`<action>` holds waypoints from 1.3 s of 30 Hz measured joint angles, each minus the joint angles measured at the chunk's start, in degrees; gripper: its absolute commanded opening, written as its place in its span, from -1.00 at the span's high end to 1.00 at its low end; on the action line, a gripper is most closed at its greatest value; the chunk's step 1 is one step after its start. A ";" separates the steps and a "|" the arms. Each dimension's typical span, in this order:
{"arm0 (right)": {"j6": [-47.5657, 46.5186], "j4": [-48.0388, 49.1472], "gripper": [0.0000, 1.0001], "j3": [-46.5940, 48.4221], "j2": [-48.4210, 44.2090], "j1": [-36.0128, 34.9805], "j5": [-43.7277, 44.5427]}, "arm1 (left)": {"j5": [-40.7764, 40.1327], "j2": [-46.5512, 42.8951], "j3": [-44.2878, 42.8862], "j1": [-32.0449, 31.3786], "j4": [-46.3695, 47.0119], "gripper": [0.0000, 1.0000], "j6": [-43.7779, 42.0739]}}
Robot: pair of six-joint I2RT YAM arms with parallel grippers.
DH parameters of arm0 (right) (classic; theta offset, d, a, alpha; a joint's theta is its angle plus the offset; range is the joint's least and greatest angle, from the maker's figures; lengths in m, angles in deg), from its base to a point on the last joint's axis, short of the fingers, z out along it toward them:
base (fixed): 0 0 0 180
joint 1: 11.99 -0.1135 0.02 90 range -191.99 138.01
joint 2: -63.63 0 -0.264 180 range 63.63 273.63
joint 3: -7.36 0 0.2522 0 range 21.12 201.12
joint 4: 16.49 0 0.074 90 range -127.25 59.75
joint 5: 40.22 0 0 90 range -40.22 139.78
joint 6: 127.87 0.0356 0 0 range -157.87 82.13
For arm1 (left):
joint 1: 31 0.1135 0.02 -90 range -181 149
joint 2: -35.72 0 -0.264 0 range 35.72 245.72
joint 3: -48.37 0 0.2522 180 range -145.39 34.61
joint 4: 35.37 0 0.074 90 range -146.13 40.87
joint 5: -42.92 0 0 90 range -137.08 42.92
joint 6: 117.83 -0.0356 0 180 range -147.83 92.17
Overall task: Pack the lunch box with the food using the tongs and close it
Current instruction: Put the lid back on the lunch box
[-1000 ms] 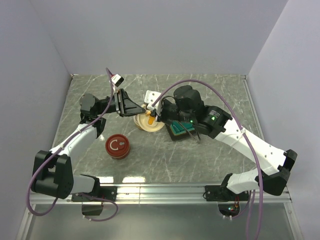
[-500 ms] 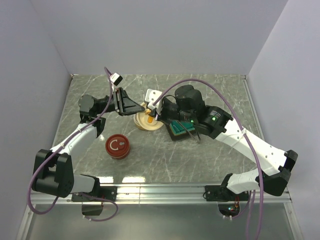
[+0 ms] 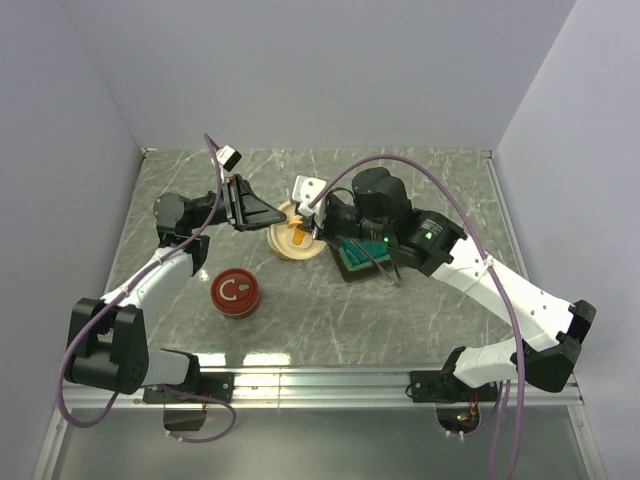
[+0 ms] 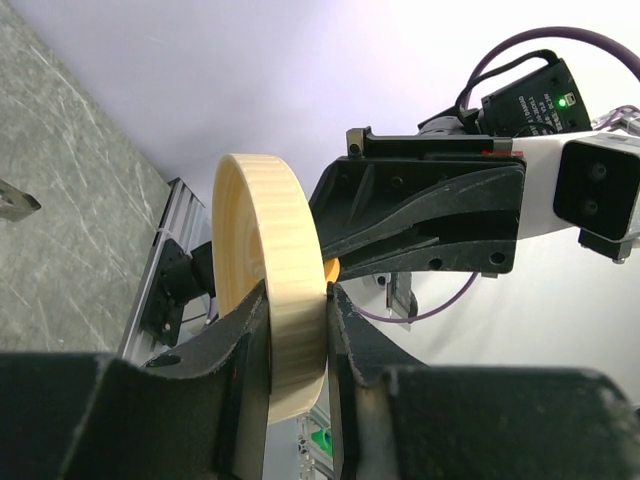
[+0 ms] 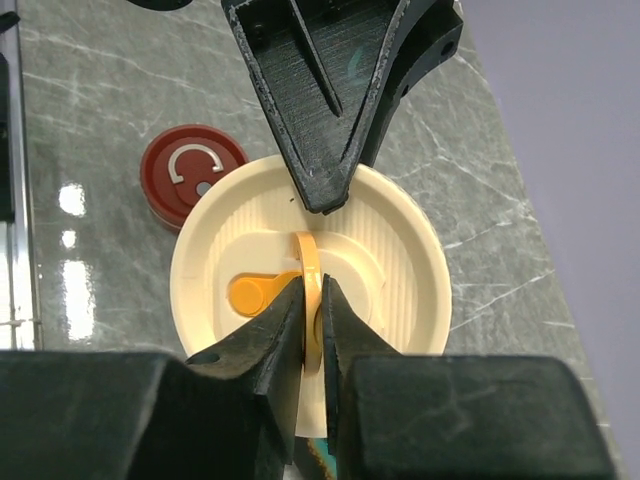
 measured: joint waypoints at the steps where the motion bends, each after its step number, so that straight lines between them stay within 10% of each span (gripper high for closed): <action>1: 0.07 -0.02 0.83 0.00 0.00 0.07 -0.17 | 0.00 0.00 0.02 0.00 0.13 0.99 0.02; 5: 0.74 -0.15 1.00 0.00 0.00 0.20 -0.98 | -0.13 0.02 0.17 0.07 0.24 0.99 -0.02; 9: 1.53 -0.26 1.00 0.11 0.28 1.18 -2.19 | -0.70 -0.15 0.22 0.52 -2.60 0.15 -1.16; 15: 2.69 -0.33 1.00 0.52 1.97 4.48 -1.68 | -1.90 -1.66 0.44 5.73 -11.67 -0.37 -7.48; 19: 3.37 -0.59 1.00 2.10 5.07 6.08 -0.28 | -3.98 -4.98 -5.84 9.44 -35.08 -0.49 -25.29; 22: 3.45 -1.16 1.00 4.02 8.92 6.56 1.49 | -10.03 -6.23 -16.85 11.56 -54.34 -0.99 -42.88; 30: 6.01 -5.79 1.00 14.40 25.29 7.63 3.48 | -24.24 -13.97 -27.65 15.21 -78.93 -0.99 -66.42; 39: 11.23 -7.06 1.00 22.01 39.50 9.53 3.87 | -28.59 -15.87 -24.48 16.52 -84.72 -0.99 -71.67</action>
